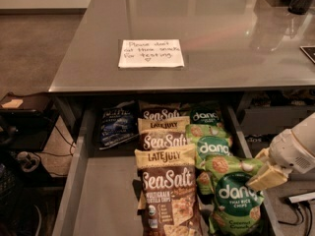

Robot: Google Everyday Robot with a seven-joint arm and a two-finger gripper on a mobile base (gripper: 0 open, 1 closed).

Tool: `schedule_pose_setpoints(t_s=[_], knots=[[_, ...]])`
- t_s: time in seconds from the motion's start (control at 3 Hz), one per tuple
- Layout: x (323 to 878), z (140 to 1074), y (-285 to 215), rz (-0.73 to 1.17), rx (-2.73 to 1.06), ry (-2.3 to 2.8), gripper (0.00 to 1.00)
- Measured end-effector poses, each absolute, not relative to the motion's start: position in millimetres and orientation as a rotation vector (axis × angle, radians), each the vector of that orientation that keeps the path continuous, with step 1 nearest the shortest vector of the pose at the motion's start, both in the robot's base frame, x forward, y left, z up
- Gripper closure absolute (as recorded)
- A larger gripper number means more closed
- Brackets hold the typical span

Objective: Pick green rice chip bag from top drawer and place on counter

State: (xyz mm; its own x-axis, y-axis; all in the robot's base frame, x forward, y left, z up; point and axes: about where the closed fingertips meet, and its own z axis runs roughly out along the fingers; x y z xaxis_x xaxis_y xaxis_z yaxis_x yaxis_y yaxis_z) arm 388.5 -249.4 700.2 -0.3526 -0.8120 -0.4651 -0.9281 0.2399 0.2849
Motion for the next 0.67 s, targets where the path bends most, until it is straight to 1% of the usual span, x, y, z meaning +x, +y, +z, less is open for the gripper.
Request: schedule_pose_setpoints(t_s=[0.67], knots=[[426,768,-242,0.936,-1.496,2.044,1.0]])
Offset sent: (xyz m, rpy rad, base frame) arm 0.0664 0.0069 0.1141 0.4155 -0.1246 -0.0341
